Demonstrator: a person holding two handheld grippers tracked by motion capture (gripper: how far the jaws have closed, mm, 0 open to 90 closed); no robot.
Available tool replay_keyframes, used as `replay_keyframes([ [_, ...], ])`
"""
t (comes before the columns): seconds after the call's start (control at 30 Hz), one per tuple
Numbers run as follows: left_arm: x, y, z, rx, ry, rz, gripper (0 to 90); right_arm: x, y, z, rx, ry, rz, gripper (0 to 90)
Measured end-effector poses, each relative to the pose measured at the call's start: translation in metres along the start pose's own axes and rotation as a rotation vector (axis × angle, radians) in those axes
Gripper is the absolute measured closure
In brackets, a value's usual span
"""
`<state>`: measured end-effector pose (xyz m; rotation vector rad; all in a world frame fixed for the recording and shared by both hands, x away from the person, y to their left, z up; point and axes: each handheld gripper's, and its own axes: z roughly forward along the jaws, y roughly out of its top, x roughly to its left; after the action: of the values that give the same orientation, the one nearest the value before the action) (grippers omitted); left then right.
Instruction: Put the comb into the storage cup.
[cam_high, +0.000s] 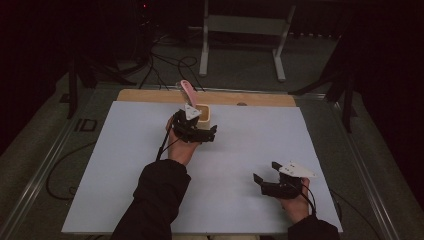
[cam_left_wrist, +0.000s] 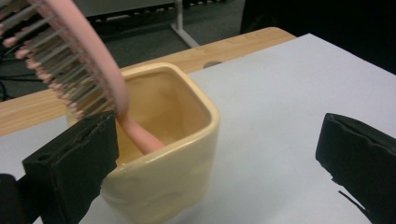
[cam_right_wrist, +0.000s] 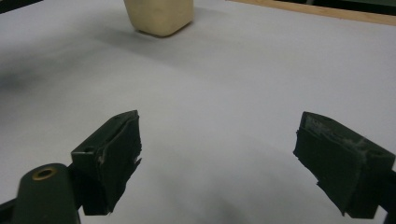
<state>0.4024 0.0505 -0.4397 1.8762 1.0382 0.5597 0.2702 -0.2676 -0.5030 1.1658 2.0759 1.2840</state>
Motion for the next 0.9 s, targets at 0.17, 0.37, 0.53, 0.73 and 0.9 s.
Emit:
replay_keyframes([
  [0.17,-0.003,0.0,-0.005,-0.011,-0.02,0.018,0.2,0.0,0.0,0.0,-0.001,0.0,0.001,14.2],
  [0.37,-0.004,0.0,-0.016,-0.03,-0.06,0.045,0.2,0.0,0.0,0.0,-0.001,0.001,-0.001,14.2],
  [0.53,-0.005,-0.005,-0.023,-0.029,-0.077,0.071,0.2,0.0,0.0,0.0,0.0,0.002,0.001,14.2],
  [0.73,-0.002,-0.014,-0.036,-0.038,-0.088,0.076,0.2,0.0,0.0,0.0,0.0,0.0,0.003,14.2],
  [0.9,0.004,-0.022,-0.048,-0.039,-0.084,0.087,0.2,0.001,0.0,0.0,0.003,0.0,0.002,14.2],
])
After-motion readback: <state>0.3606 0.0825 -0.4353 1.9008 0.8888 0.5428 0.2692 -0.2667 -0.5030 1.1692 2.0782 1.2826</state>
